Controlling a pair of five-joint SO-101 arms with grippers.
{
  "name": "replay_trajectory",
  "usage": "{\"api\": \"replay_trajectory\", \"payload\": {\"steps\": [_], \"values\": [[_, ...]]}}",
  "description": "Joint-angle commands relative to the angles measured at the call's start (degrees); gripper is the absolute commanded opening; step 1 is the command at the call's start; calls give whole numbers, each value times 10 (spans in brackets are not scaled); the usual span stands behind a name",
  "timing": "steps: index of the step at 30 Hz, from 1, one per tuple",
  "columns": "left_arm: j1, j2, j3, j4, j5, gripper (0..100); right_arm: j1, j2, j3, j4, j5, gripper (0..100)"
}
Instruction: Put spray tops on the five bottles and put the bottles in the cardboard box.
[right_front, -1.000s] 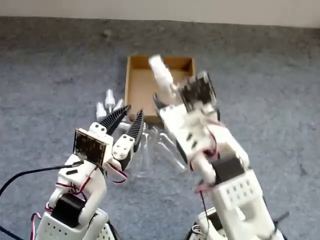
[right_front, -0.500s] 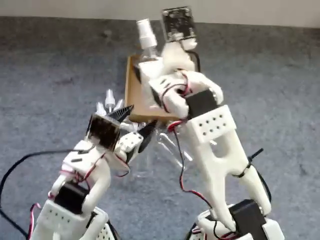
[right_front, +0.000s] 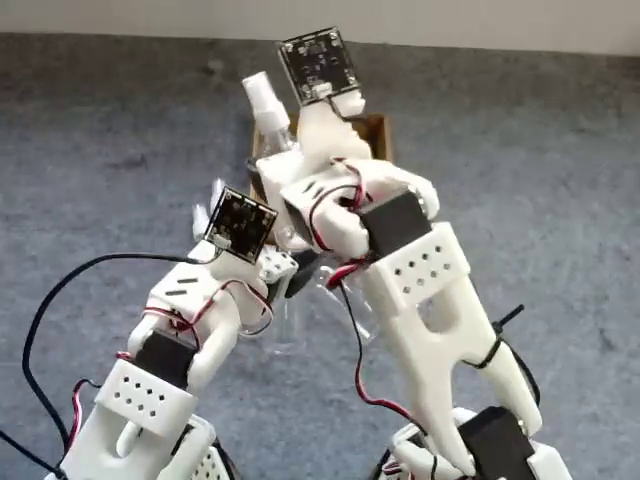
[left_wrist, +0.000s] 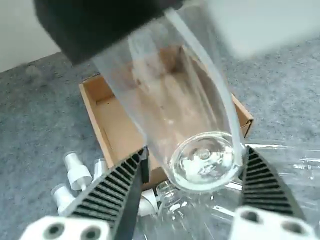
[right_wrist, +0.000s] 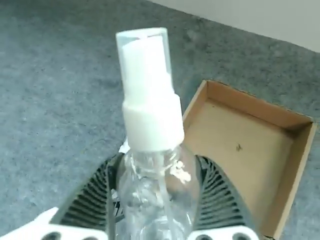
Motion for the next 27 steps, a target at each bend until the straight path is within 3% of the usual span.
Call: {"api": "replay_trajectory", "payload": {"steps": [1, 10, 16, 22, 27], "values": [[-22, 1, -29, -20, -3, 206, -2, -44, -23, 31, 10, 3], [-31, -2, -26, -18, -4, 194, 22, -33, -24, 7, 11, 3], [-35, -2, -19, -18, -5, 192, 95, 56, -28, -99, 11, 3], [-54, 1, 2, -31, -4, 190, 106, 153, -29, -263, 8, 3], [-104, 2, 20, -92, -3, 50, 104, 245, -31, -400, 10, 3]]}}
